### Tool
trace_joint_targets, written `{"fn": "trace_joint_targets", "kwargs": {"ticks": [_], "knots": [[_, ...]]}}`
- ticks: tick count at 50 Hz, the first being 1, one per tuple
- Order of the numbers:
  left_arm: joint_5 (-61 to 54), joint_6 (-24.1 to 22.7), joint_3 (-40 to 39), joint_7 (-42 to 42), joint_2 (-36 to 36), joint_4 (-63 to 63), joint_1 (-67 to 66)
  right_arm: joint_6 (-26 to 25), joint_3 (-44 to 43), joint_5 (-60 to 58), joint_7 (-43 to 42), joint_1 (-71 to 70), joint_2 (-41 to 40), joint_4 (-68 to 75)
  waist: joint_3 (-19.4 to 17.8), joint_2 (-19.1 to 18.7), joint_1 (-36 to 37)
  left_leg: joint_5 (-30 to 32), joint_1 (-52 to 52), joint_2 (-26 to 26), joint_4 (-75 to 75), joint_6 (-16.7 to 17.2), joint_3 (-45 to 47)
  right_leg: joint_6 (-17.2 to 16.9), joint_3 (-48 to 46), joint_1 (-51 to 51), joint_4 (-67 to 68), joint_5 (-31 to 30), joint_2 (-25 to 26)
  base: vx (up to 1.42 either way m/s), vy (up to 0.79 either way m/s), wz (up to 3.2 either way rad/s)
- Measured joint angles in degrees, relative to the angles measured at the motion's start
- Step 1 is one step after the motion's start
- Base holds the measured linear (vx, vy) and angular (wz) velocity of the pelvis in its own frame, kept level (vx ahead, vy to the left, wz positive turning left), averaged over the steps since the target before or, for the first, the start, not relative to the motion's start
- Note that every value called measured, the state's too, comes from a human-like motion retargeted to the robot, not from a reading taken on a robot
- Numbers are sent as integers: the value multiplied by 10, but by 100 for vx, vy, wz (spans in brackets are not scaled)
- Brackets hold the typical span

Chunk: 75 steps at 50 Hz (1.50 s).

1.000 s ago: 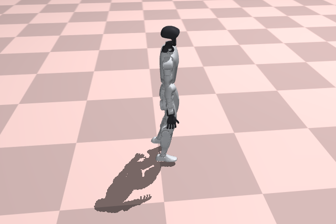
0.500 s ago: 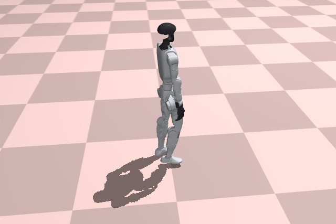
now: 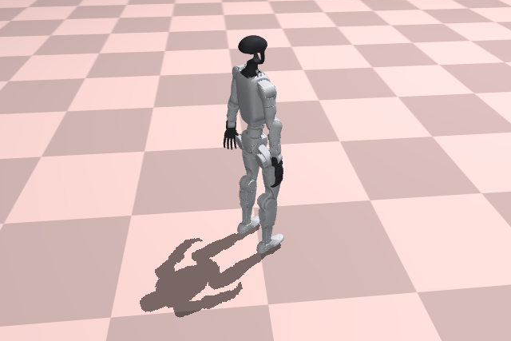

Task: Stand up

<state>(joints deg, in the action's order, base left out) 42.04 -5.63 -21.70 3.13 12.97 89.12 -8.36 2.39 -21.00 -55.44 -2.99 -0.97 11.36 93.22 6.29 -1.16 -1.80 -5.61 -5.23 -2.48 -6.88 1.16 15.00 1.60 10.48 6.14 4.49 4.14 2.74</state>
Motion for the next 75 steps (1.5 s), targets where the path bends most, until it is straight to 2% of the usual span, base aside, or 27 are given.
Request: {"fn": "trace_joint_targets", "kwargs": {"ticks": [4,14,25,43,60,65,69,75], "knots": [[-12,1,-10,7,-14,2,-3,0,-3,4,5,-3,-1,-2,3,-2,-18,4,2,-3,-4,5,-13,11,-2,-12,-3,-1,6,5,-11,47],[23,-5,22,22,-62,-26,12,-1,-3,17,34,-16,-13,-6,12,-4,-14,3,12,-18,-18,23,-19,24,-19,-37,-15,-5,14,8,-8,7],[43,-14,54,27,-70,-53,45,6,8,13,44,-15,-25,-12,18,-1,-16,13,4,-32,-28,39,-38,38,-26,-45,-18,-7,25,4,-9,17],[28,-17,62,31,-57,-58,40,0,-11,14,45,-6,8,-4,-19,-17,-18,39,-46,-31,-47,52,-82,55,-43,-27,-17,-15,26,-4,-4,29],[37,-1,34,39,-43,-37,-6,6,-10,15,58,-14,5,-16,-12,-17,-38,28,-29,-41,-61,64,-60,55,-41,-36,-39,-38,32,2,-7,-18],[39,-3,42,49,-50,-51,3,9,-9,17,60,-13,4,-17,-12,-13,-47,20,-28,-41,-84,69,-56,54,-36,-39,-38,-40,31,2,-6,-25],[47,-6,55,53,-57,-68,12,7,-11,14,62,-9,8,-14,-8,-14,-57,8,-19,-48,-93,60,-13,53,-32,-41,-37,-39,32,1,-1,-5],[67,-15,74,62,-60,-96,18,2,-14,6,69,2,17,-14,-2,-20,-65,1,-3,-51,-79,78,-19,53,-15,-44,-35,-39,40,5,-2,-25]]}}
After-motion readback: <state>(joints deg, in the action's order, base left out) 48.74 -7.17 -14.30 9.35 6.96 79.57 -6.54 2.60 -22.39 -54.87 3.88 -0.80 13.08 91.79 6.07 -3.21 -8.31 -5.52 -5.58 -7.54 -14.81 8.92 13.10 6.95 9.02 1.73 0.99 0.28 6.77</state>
